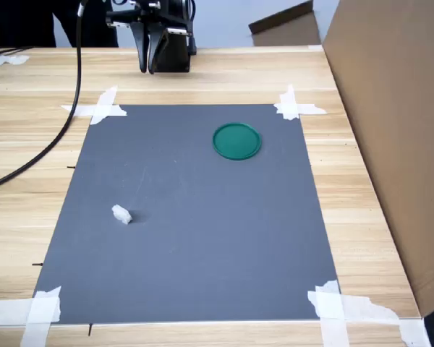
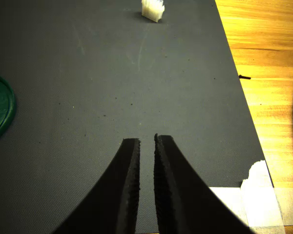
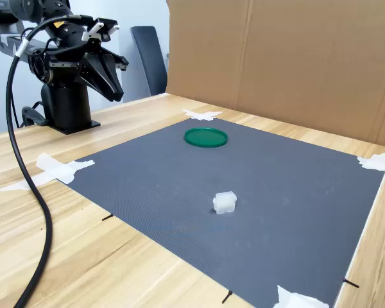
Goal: Grasp a white terminal and put it in the green lid.
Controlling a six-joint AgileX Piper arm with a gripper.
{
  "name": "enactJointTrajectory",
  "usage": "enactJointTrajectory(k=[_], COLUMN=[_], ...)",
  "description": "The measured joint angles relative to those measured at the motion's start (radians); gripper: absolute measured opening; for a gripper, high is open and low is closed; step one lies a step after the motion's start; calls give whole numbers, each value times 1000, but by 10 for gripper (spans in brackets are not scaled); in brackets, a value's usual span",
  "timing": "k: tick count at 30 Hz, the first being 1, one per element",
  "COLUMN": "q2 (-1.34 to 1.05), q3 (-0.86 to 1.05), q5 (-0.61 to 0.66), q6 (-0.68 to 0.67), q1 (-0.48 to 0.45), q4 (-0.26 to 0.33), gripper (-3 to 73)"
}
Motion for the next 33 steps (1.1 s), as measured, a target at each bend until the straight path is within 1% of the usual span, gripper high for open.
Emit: enactJointTrajectory(k=[17, 21, 22, 23, 31, 33], q2=[0, 0, 13, 27, 168, 236], q3=[0, 0, 0, -2, -64, -142], q5=[0, 0, 0, 0, 11, 20], q6=[0, 0, 0, 0, 0, 0], q1=[0, 0, 0, 0, 0, 0], q4=[0, -16, -32, -35, -39, -39], gripper=[59, 59, 59, 59, 59, 59])
